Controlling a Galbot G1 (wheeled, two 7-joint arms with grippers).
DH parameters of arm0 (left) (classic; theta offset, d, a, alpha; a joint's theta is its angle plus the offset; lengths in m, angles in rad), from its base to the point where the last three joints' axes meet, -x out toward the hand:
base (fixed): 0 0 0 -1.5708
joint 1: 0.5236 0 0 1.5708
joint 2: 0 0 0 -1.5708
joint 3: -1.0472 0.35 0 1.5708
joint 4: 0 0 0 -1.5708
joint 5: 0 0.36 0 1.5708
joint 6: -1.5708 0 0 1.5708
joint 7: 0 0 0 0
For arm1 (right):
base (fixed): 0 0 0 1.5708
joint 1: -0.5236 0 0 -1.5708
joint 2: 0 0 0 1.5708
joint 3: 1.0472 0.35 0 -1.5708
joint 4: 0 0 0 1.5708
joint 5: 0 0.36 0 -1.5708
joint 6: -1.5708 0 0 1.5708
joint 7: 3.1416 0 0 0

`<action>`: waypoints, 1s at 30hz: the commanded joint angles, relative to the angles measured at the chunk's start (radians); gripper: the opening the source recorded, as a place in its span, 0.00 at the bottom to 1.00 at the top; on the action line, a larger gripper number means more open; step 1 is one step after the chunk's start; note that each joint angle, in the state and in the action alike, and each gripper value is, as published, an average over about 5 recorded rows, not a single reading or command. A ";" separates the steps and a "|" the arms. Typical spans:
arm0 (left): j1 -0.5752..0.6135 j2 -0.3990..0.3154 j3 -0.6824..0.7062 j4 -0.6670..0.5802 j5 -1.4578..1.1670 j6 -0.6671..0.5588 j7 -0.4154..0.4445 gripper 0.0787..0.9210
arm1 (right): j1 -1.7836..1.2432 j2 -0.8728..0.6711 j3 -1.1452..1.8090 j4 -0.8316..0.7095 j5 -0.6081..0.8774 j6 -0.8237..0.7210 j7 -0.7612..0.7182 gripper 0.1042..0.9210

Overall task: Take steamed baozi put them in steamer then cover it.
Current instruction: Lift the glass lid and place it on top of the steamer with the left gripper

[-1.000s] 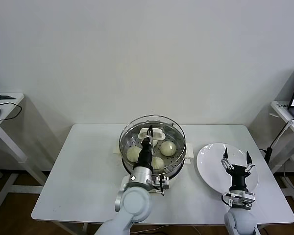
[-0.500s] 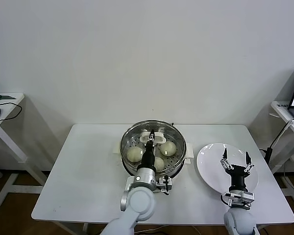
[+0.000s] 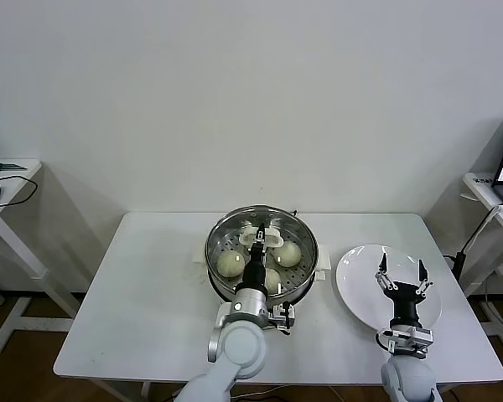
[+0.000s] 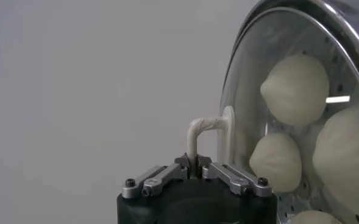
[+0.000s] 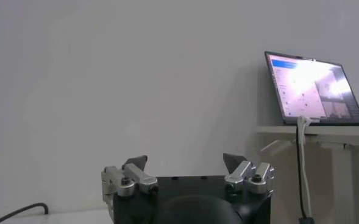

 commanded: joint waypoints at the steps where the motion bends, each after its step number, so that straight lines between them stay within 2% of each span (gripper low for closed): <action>1: 0.006 -0.004 -0.001 -0.003 -0.014 0.006 0.004 0.13 | 0.002 0.003 -0.002 -0.005 -0.005 0.003 -0.001 0.88; 20: 0.013 -0.009 -0.009 -0.020 -0.034 -0.004 0.008 0.13 | 0.002 0.012 -0.006 -0.011 -0.015 0.009 -0.003 0.88; 23: 0.020 -0.006 -0.009 -0.037 -0.036 -0.003 0.007 0.18 | 0.003 0.013 -0.009 -0.012 -0.017 0.009 -0.003 0.88; 30: 0.059 0.036 -0.011 -0.136 -0.052 0.001 0.010 0.42 | 0.006 0.014 -0.017 -0.010 -0.021 0.008 -0.003 0.88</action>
